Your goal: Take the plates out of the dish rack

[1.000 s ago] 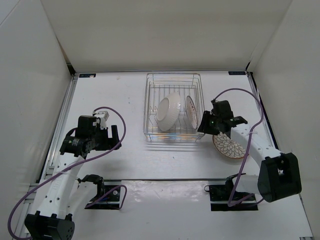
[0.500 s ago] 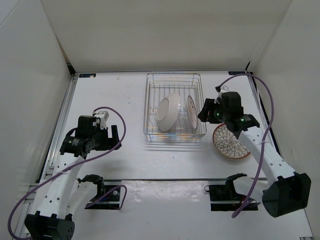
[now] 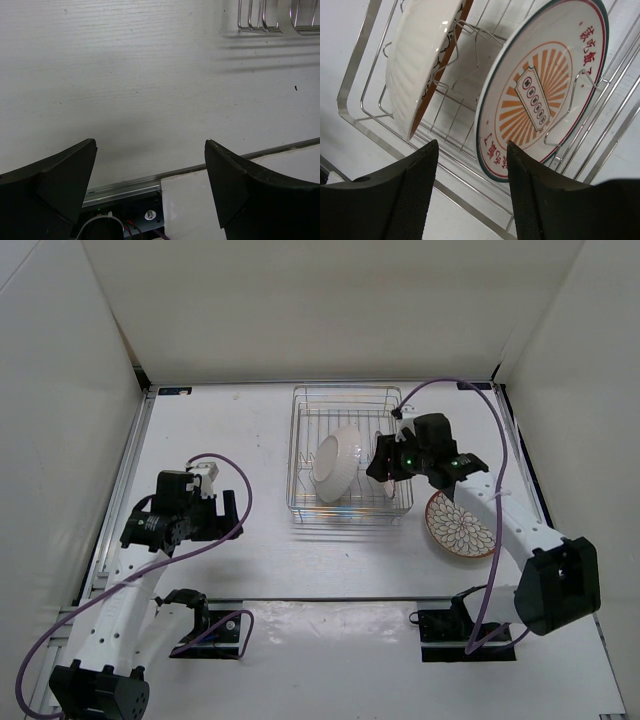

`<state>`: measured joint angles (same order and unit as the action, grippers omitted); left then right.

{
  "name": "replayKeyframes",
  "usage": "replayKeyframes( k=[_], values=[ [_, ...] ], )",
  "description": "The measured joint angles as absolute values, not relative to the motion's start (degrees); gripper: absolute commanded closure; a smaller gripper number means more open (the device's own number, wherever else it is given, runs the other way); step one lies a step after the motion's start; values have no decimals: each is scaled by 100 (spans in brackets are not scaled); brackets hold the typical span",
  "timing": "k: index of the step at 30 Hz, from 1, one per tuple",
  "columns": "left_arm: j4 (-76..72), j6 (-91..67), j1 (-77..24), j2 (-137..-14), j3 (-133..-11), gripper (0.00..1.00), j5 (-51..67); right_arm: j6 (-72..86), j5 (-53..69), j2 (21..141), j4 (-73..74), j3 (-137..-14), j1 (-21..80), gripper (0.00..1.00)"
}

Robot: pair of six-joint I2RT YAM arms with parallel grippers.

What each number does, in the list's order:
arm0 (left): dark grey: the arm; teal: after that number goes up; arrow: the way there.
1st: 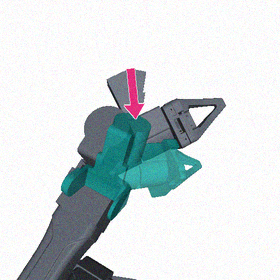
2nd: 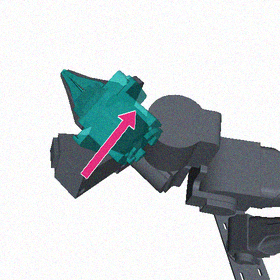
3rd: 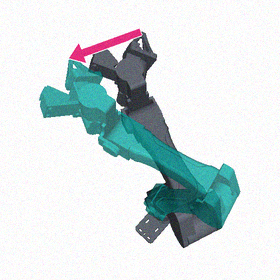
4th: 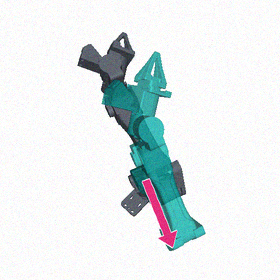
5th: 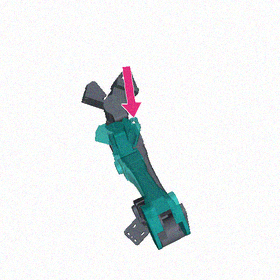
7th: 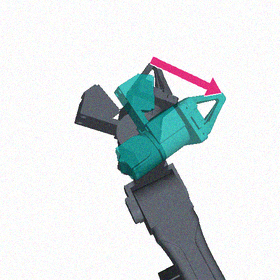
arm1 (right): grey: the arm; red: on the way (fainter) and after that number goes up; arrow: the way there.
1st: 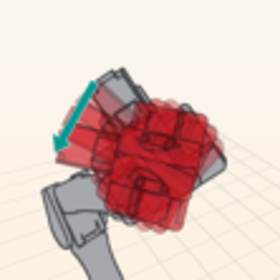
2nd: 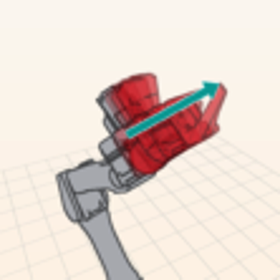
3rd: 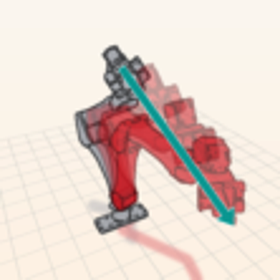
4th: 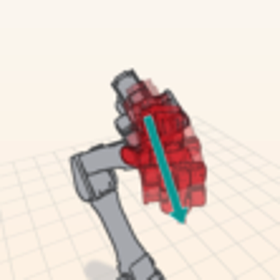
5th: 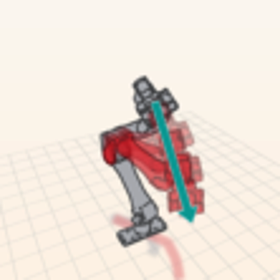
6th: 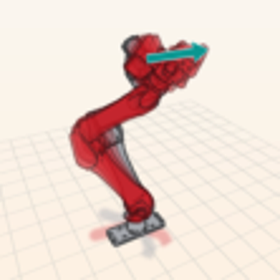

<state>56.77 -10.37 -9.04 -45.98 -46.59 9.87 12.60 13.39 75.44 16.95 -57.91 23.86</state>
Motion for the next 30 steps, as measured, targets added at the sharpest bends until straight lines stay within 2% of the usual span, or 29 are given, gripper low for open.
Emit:
replayKeyframes(
  k=[5,6,15,18,19,21,30],
  values=[
    [5675,-1037,-904,-4674,-4659,0,989,1122,869,7752,1662,-5986,2600,47],
    [5675,-1035,-904,-4685,-4659,0,987,1109,746,7802,1662,-6034,2633,52],
    [5677,-1035,-904,-4740,-4659,0,989,1114,-392,8403,1769,-6587,2869,71],
    [5675,-1033,-904,-4740,-4659,0,987,1131,-572,8552,1826,-6746,2945,83],
    [5677,-1033,-904,-4740,-4659,0,989,1133,-604,8580,1833,-6785,2961,92],
    [5677,-1033,-904,-4740,-4659,0,987,1194,-720,8597,1962,-6899,2974,98],
    [5677,-1033,-902,-4740,-4659,0,989,1256,-788,8600,2403,-7426,2939,100]
  ],
)
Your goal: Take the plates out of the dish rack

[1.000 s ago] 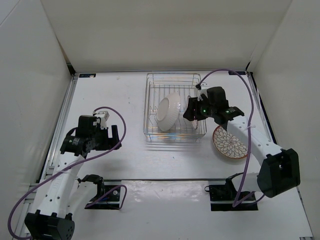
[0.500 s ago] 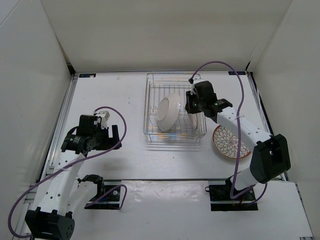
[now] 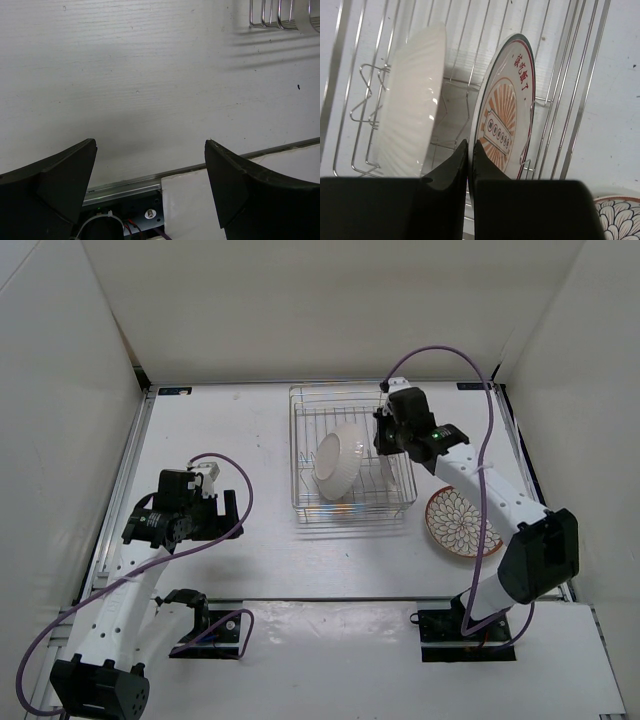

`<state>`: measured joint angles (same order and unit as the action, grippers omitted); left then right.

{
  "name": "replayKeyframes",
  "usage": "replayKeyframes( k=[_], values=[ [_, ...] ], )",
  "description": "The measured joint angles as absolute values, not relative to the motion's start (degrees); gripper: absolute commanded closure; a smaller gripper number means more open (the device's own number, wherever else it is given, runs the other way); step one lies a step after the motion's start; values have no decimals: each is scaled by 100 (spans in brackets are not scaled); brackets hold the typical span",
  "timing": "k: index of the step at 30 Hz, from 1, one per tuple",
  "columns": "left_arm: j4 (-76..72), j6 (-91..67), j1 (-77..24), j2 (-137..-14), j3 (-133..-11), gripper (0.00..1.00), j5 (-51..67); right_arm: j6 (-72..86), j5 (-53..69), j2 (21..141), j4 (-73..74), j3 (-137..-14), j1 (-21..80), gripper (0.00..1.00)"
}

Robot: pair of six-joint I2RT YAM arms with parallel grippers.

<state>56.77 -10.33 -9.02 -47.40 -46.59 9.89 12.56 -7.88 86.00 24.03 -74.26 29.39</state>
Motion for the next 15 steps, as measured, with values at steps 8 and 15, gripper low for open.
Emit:
replayKeyframes(
  k=[8,15],
  values=[
    [5677,-1035,-902,-4740,-4659,0,987,1221,-666,8370,2589,-7835,2963,100],
    [5677,-1033,-904,-4740,-4659,0,987,1074,-786,7507,2733,-7942,2961,100]
  ],
)
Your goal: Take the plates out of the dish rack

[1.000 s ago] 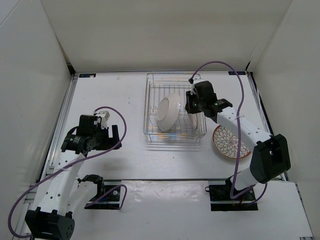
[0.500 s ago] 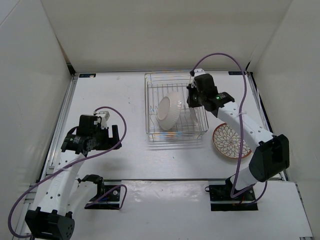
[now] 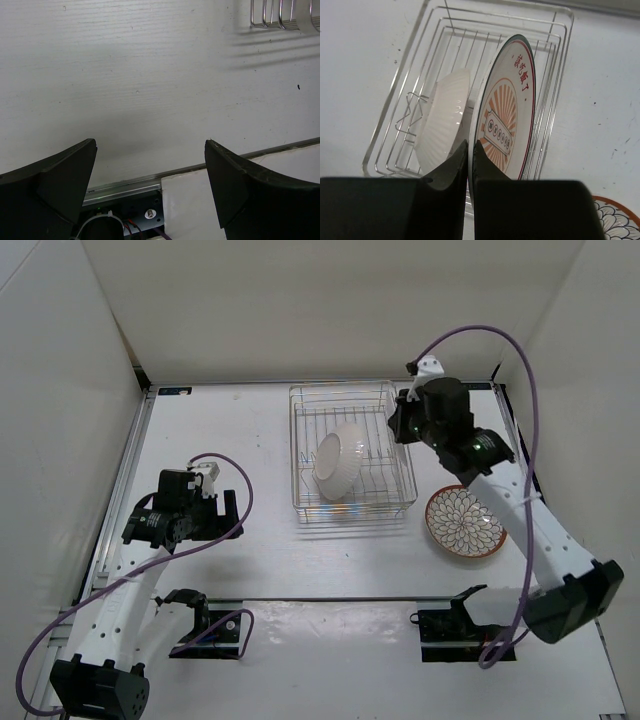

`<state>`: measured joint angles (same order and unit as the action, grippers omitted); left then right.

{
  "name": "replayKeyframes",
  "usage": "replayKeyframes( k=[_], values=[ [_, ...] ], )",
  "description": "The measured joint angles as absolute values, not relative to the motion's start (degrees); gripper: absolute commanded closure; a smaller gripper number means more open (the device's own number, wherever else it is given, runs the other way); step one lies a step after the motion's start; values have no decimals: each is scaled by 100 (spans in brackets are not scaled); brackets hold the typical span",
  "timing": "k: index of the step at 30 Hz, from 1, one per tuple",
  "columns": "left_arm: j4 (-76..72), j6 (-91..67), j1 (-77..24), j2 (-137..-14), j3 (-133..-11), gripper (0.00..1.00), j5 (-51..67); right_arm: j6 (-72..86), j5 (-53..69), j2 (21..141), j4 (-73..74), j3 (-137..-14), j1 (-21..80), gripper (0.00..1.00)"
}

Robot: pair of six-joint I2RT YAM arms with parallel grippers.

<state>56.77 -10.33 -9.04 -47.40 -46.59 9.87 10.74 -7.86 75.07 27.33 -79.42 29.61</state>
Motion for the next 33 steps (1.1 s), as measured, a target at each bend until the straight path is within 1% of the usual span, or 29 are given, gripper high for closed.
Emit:
replayKeyframes(
  k=[4,8,19,22,26,33],
  values=[
    [5677,-1035,-902,-4740,-4659,0,987,980,-648,6849,2939,-7942,2965,100],
    [5677,-1033,-902,-4740,-4659,0,987,985,-38,6189,3308,-7789,2978,100],
    [5675,-1035,-902,-4746,-4659,0,991,1009,1726,3868,4132,-5131,3345,100],
    [5675,-1035,-902,-4742,-4659,0,989,1041,1811,3448,4165,-4541,3385,100],
    [5675,-1037,-904,-4703,-4659,0,987,1267,1903,2978,3701,-3476,3468,100],
    [5675,-1039,-904,-4709,-4659,0,985,1448,1643,2919,2934,-3166,3736,100]
  ],
)
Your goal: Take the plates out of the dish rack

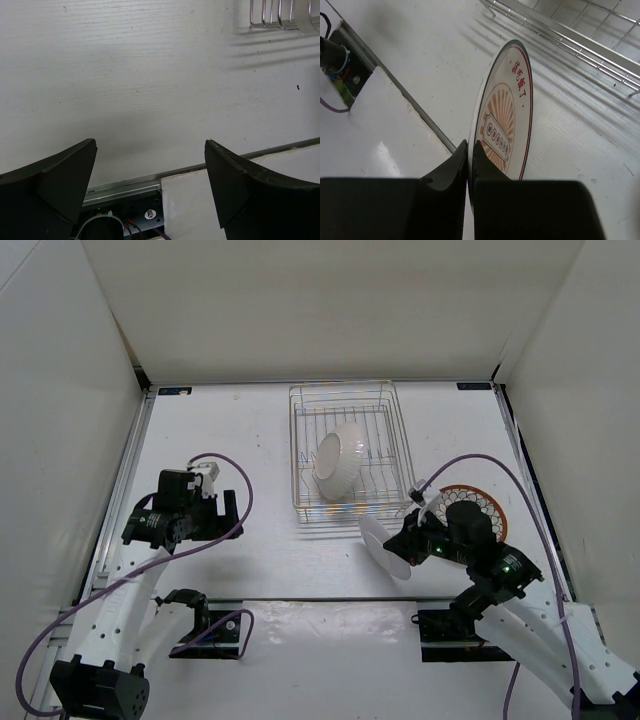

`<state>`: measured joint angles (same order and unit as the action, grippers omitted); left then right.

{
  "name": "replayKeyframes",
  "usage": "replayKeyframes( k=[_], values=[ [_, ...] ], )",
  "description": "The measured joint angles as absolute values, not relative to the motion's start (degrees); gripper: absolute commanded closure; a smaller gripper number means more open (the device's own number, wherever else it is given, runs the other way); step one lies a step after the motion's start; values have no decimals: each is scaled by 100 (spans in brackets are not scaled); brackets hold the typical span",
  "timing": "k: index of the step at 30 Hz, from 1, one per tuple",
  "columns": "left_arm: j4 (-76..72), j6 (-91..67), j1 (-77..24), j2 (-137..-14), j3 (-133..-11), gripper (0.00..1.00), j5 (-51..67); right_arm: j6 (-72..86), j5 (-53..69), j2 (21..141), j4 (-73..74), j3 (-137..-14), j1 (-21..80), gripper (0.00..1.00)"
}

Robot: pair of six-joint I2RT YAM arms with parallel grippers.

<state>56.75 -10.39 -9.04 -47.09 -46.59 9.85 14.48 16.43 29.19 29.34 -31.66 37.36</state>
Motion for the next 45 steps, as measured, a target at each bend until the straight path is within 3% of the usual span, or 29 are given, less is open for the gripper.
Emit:
replayKeyframes(
  k=[12,18,28,35,45],
  values=[
    [5675,-1044,-904,-4770,-4659,0,985,1959,1245,3734,794,-2567,4626,100],
    [5677,-1044,-902,-4823,-4659,0,985,2084,729,3732,589,-2480,5083,100],
    [5675,-1044,-902,-4829,-4659,0,987,1422,-353,3118,2412,-2980,5433,100],
    [5675,-1041,-902,-4825,-4661,0,989,1426,-1365,3846,3686,-3861,6158,100],
    [5675,-1044,-904,-4737,-4665,0,989,1798,-3535,5151,5426,-5144,8145,100]
  ],
)
